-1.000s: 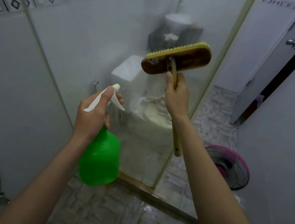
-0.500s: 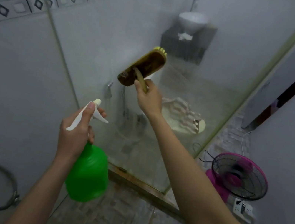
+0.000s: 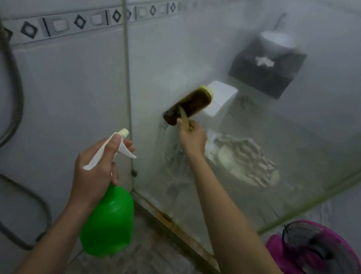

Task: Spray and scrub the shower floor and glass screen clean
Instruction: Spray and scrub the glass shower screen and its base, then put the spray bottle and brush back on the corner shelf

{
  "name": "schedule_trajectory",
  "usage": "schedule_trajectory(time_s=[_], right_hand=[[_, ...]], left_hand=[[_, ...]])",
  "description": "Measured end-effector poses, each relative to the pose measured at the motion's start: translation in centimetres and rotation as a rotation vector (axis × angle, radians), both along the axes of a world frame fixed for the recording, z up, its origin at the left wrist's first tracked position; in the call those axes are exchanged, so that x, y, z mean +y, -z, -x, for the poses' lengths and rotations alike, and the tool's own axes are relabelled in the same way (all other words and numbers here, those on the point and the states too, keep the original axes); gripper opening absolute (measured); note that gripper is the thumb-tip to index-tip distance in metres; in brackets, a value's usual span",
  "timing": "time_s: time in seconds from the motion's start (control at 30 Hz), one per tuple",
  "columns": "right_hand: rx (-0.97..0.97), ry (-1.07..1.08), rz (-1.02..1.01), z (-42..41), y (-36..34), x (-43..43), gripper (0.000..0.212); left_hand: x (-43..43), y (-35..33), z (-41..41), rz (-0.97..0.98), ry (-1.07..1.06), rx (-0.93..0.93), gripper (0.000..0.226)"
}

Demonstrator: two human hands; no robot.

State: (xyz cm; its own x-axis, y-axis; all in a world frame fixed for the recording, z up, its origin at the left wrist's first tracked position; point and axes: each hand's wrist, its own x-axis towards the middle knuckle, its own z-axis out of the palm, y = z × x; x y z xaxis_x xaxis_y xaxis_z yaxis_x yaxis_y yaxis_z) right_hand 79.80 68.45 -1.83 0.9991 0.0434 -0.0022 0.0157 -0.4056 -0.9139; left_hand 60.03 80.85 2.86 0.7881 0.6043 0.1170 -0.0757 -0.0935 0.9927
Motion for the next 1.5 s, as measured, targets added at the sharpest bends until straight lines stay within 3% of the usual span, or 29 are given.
schedule_trajectory(time_s=[0.1, 0.27, 0.4, 0.53, 0.63, 0.83, 1.07, 1.23, 1.5], right_hand=[[0.009, -0.027, -0.002, -1.9, -0.9, 5.4, 0.032], [0.014, -0.182, 0.075, -0.3, 1.0, 1.7, 0.036], [0.105, -0.358, 0.029, 4.2, 4.2, -1.2, 0.042], [0.139, -0.592, 0.017, 8.6, 5.6, -1.4, 0.034], [0.132, -0.847, 0.041, 11.7, 6.5, -2.6, 0.031], [0.184, -1.266, 0.129, 20.2, 8.7, -5.8, 0.029], [0.157, -1.773, 0.209, 34.3, 8.8, -10.9, 0.025], [0.211, -2.12, 0.26, 44.1, 9.2, -17.9, 0.03], [0.223, -2.506, 0.434, 56.9, 12.1, -35.0, 0.025]], left_hand=[[0.3, -0.1, 1.2, -0.009, -0.062, -0.015, 0.026], [0.1, 0.5, 4.3, -0.037, -0.21, 0.002, 0.043], [-2.5, 2.2, 7.2, -0.069, -0.405, 0.055, 0.039], [-7.0, 3.6, 11.1, -0.088, -0.664, 0.07, 0.028], [-12.1, 4.2, 14.8, -0.125, -0.888, 0.102, 0.048], [-23.4, 3.7, 23.0, -0.119, -1.247, 0.126, 0.026], [-38.6, 3.2, 33.3, -0.141, -1.748, 0.174, 0.037], [-50.6, 2.8, 38.7, -0.147, -2.09, 0.223, 0.033], [-69.3, 1.5, 44.4, -0.167, -2.556, 0.129, 0.038]])
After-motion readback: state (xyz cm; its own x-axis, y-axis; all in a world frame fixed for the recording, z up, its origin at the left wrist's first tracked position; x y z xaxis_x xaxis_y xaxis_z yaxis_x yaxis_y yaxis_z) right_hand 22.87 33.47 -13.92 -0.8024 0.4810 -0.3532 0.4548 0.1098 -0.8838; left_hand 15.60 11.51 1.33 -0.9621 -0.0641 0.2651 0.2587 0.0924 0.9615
